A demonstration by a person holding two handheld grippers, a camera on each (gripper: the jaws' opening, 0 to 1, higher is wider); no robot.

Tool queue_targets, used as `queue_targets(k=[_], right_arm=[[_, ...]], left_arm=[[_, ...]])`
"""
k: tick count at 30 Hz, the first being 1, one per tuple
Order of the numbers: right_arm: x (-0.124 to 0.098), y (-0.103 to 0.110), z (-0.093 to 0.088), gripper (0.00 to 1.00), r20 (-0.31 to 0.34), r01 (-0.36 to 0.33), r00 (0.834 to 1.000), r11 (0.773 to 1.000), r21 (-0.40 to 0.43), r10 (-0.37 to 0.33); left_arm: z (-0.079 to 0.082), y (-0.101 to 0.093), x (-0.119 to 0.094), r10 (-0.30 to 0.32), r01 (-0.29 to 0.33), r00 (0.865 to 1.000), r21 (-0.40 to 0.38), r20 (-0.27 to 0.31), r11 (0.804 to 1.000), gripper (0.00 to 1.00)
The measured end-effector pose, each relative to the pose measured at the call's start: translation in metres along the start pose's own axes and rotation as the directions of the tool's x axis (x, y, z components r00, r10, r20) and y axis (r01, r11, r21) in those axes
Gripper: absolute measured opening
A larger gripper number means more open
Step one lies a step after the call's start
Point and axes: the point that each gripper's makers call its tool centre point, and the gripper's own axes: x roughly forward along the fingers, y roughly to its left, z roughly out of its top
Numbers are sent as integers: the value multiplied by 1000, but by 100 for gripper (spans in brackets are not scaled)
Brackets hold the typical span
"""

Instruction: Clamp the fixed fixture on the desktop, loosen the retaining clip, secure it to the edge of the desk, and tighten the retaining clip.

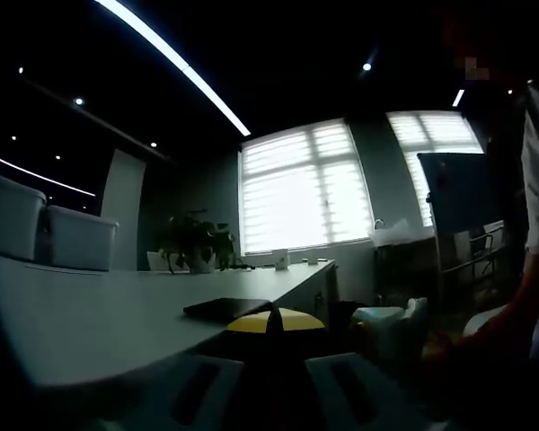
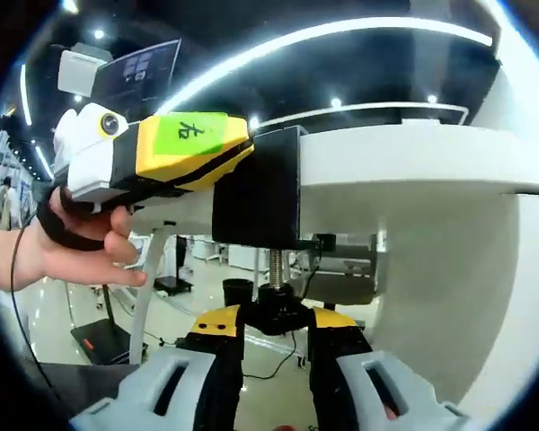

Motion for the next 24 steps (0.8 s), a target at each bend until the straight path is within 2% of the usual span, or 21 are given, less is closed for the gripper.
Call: queue_targets(k=[3, 7, 9, 12, 14, 15, 22, 24], right_arm=[[-13, 7, -3, 38, 13, 77, 997, 996, 37, -78], [-19, 21, -3, 39, 11, 115, 993, 993, 27, -115], [-17, 13, 3, 40, 31, 192, 981, 981, 16, -192], [-10, 3, 7, 40, 36, 263, 964, 964, 31, -264], [-4, 1, 7, 40, 43, 275, 960, 959, 67, -278], [-3, -2, 6, 40, 49, 300, 952, 952, 68, -303], [15, -4, 9, 38, 78, 335, 939, 942, 8, -334], [18, -6, 10, 31, 78, 351, 934, 936, -22, -349]], left_arm=[[0, 0, 0, 3, -3, 1000, 4, -2, 1000, 1], [0, 0, 0, 4, -4, 1000, 6, -4, 1000, 1], [0, 0, 0, 5, -5, 1000, 7, -6, 1000, 1], [0, 0, 0, 6, -6, 1000, 11, -9, 1000, 1], [0, 0, 0, 7, -7, 1000, 12, -8, 1000, 1], [1, 0, 0, 7, -7, 1000, 10, -7, 1000, 1], [1, 1, 0, 8, -8, 1000, -3, 2, 1000, 1], [1, 1, 0, 8, -8, 1000, -2, 1, 1000, 1]])
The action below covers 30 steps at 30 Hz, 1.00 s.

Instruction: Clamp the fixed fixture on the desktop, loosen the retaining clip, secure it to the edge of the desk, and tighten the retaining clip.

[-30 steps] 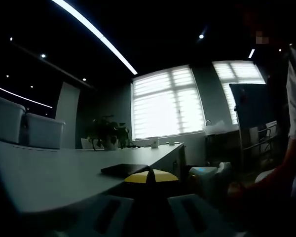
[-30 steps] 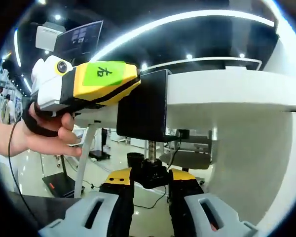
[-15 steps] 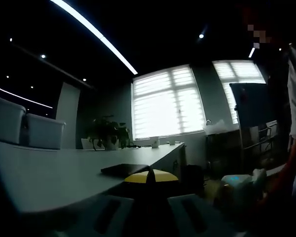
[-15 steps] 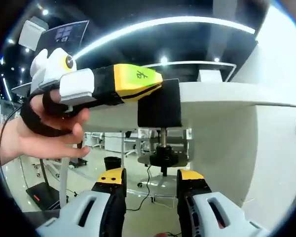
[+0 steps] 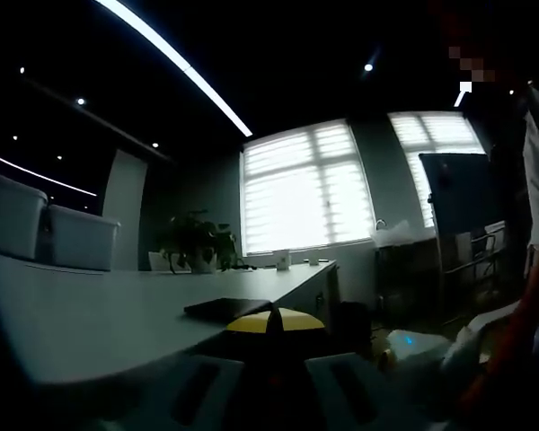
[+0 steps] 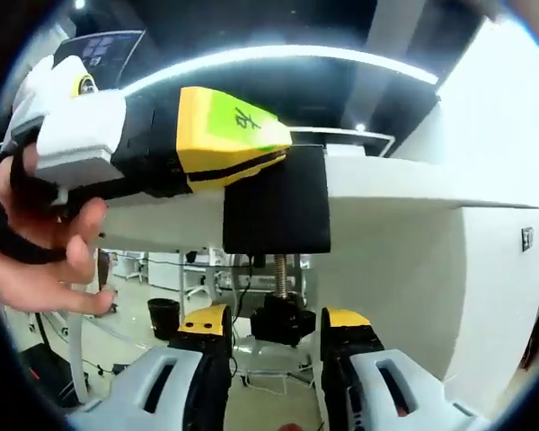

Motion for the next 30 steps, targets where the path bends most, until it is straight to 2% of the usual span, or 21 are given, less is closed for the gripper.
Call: queue_targets(k=[2, 5, 9, 12, 14, 16, 17, 21, 23, 25, 28, 30], right_arm=[[4, -7, -5, 27, -28, 39, 999, 997, -60, -41], [6, -7, -6, 27, -20, 19, 1000, 999, -42, -20], [6, -3, -5, 26, 4, -94, 996, 996, 3, 94], [3, 1, -6, 26, 12, -196, 981, 980, 13, 196], [2, 3, -5, 26, 11, -258, 966, 966, 10, 258], [3, 6, -5, 26, 14, -361, 933, 933, 17, 360], [3, 8, -5, 26, 18, -415, 910, 909, 40, 414], [-1, 11, -6, 26, 15, -531, 847, 845, 67, 531], [-1, 11, -5, 26, 7, -544, 839, 838, 53, 544], [-1, 12, -5, 26, -4, -567, 823, 823, 40, 567], [-2, 13, -5, 26, -4, -572, 820, 820, 24, 572], [-5, 11, -5, 26, 15, -525, 851, 851, 1, 525]], left_arm=[[0, 0, 0, 0, 0, 1000, -3, 2, 1000, 1], [1, 1, 0, -1, 1, 1000, -13, 6, 1000, 1], [0, 1, 1, -4, 4, 1000, -12, 4, 1000, 1], [0, 1, 1, -2, 2, 1000, -10, 2, 1000, 1], [0, 1, 1, 0, 0, 1000, -9, 3, 1000, 1], [1, 2, 0, 0, 0, 1000, -10, 4, 1000, 1], [1, 2, 0, -1, 1, 1000, -11, 4, 1000, 1], [0, 2, 0, 0, 1, 1000, -12, 5, 1000, 1], [1, 2, 0, -2, 2, 1000, -24, 7, 1000, 1], [1, 2, 0, -5, 5, 1000, -27, 6, 1000, 1], [1, 1, 0, -7, 7, 1000, -21, 5, 1000, 1], [0, 1, 0, -8, 8, 1000, -21, 6, 1000, 1]])
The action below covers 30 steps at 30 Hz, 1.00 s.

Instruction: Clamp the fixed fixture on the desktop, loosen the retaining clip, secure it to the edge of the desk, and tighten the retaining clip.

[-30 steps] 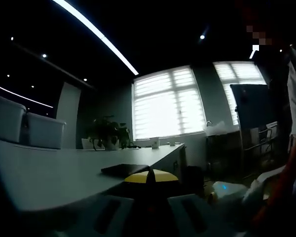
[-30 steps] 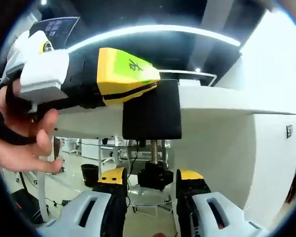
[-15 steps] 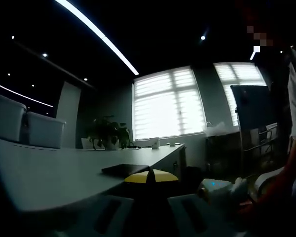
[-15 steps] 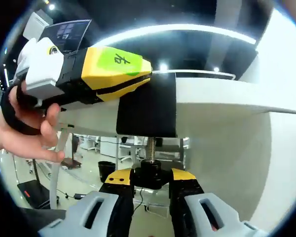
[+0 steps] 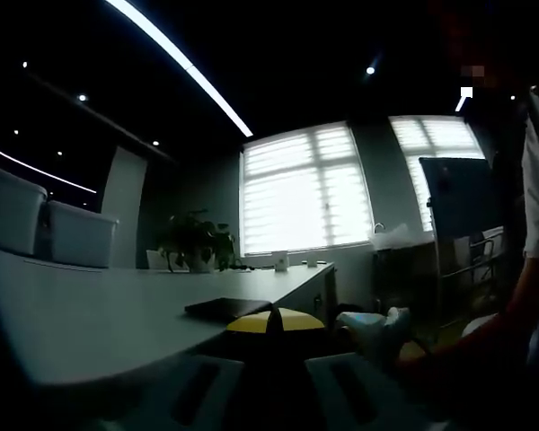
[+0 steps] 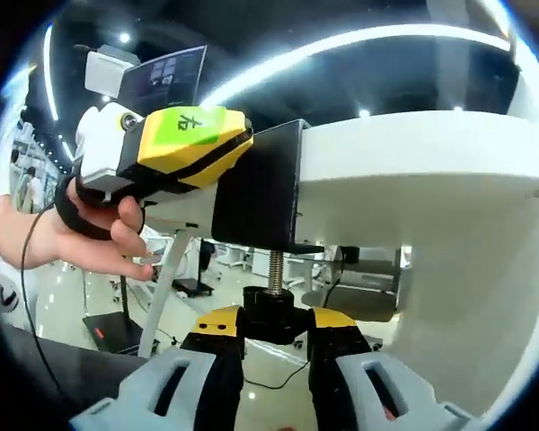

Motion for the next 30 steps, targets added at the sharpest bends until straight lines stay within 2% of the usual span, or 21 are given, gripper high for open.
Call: queue_targets(k=[3, 5, 7, 8, 9, 11, 12, 13, 14, 15, 16, 17, 18, 19, 20, 24, 27, 28, 30], right_arm=[[-8, -3, -7, 28, -31, 93, 995, 995, -21, -94], [-15, -2, -11, 37, -47, 154, 987, 988, -19, -155], [-20, -2, -13, 41, -61, 202, 977, 979, -5, -202], [-27, -5, -9, 39, -58, 262, 963, 965, 0, -262], [-34, -9, 2, 38, -28, 324, 945, 945, -30, -325], [-36, -7, 9, 38, -3, 343, 939, 939, 13, -343], [-37, -1, 19, 38, 8, 350, 936, 934, 64, -352], [-36, 2, 21, 39, 3, 358, 933, 933, 46, -359], [-38, -2, 21, 40, -12, 405, 914, 914, -18, -405], [-39, -5, 22, 41, -17, 433, 901, 900, -47, -434], [-41, -10, 21, 41, -29, 483, 874, 873, -70, -486], [-41, -13, 19, 41, -34, 514, 857, 858, -3, -513], [-40, -14, 19, 41, -35, 525, 851, 849, 63, -524], [-37, -12, 17, 41, -43, 516, 856, 853, 72, -515], [-31, -9, 13, 41, -59, 500, 866, 865, 45, -497], [-18, -9, 4, 40, -76, 497, 866, 868, 18, -494], [-13, -15, -5, 32, -106, 509, 858, 860, 31, -503], [-11, -16, -6, 27, -110, 501, 862, 864, 35, -495], [-9, -10, -6, 25, -113, 487, 870, 873, 35, -481]], left_arm=[[0, 0, 0, -1, 1, 1000, -3, 3, 1000, 1], [0, 0, 0, 0, 0, 1000, -2, 3, 1000, 1], [0, 0, -1, 0, 0, 1000, 0, 3, 1000, 1], [0, 0, -1, 0, 0, 1000, 0, 4, 1000, 1], [0, 0, -1, 0, 0, 1000, 1, 2, 1000, 1], [0, -1, -1, 0, 0, 1000, 4, 0, 1000, 1], [0, -1, -1, 1, -1, 1000, 6, -2, 1000, 1], [0, 0, -1, 2, -2, 1000, 5, -1, 1000, 1], [0, 0, -1, 2, -2, 1000, 0, 1, 1000, 1], [0, 0, -1, 3, -3, 1000, -4, 2, 1000, 1], [0, 0, -1, 3, -3, 1000, -6, 1, 1000, 1], [0, 0, -1, 4, -4, 1000, -2, -1, 1000, 1], [0, -1, -1, 6, -6, 1000, 2, -4, 1000, 1], [0, -1, -1, 7, -7, 1000, 5, -6, 1000, 1], [0, -1, -1, 8, -8, 1000, 7, -7, 1000, 1], [0, -1, -1, 6, -6, 1000, 2, -5, 1000, 1], [0, -1, -1, 4, -4, 1000, 14, -16, 1000, 1], [0, -1, -1, 5, -5, 1000, 16, -13, 1000, 1], [1, -1, -1, 3, -3, 1000, 14, -12, 1000, 1]])
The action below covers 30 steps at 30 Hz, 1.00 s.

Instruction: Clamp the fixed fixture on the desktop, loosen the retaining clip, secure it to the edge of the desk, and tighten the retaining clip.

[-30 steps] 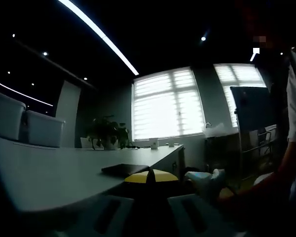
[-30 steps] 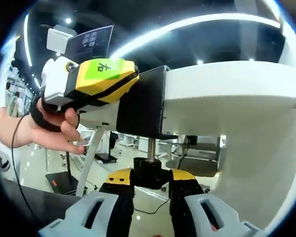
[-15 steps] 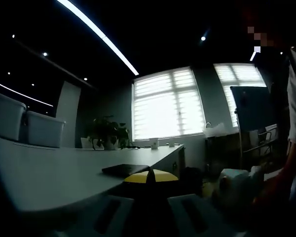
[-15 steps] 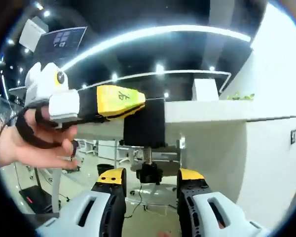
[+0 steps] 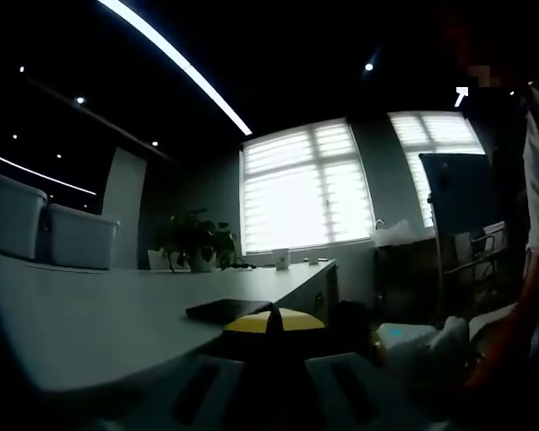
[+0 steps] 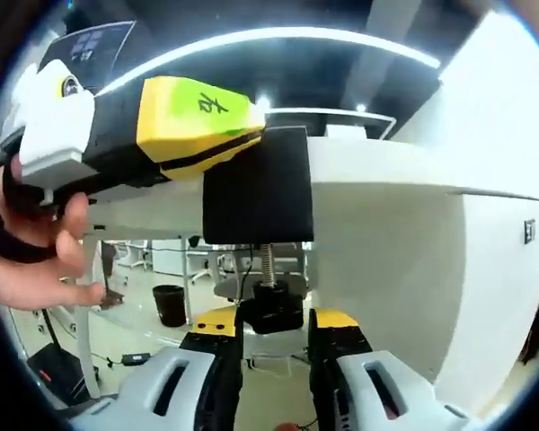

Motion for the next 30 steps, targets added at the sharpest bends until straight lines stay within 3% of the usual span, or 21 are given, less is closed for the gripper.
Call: queue_targets(k=[6, 8, 12, 16, 20, 23, 25, 27, 30], right_arm=[[0, -1, 0, 25, 15, -15, 1000, 999, -41, 15], [3, 0, 2, 24, 17, -67, 998, 998, -6, 67], [4, 2, 3, 24, 30, -175, 984, 984, -38, 176], [3, 5, 2, 24, 50, -312, 948, 950, -30, 313], [1, 7, 2, 24, 52, -399, 915, 916, -26, 400], [0, 11, 1, 24, 50, -487, 871, 872, -39, 489], [-1, 13, 0, 24, 44, -551, 833, 834, -2, 551], [0, 11, 0, 24, 37, -575, 818, 818, -2, 574], [0, 12, 0, 25, 32, -583, 812, 812, -9, 583]], left_arm=[[0, 2, -1, 4, -4, 1000, -4, 6, 1000, 1], [1, 2, -2, 2, -2, 1000, -2, 4, 1000, 1], [0, 1, -1, 0, 0, 1000, 5, -2, 1000, 1], [0, 2, -1, -4, 4, 1000, 1, -3, 1000, 1], [1, 2, 0, -6, 6, 1000, -1, 0, 1000, 1], [1, 2, 0, -6, 6, 1000, -2, 2, 1000, 1], [0, 2, 0, -3, 3, 1000, -3, 5, 1000, 1], [0, 3, 1, -5, 5, 1000, -4, 6, 1000, 1], [0, 3, 1, -6, 6, 1000, -4, 5, 1000, 1]])
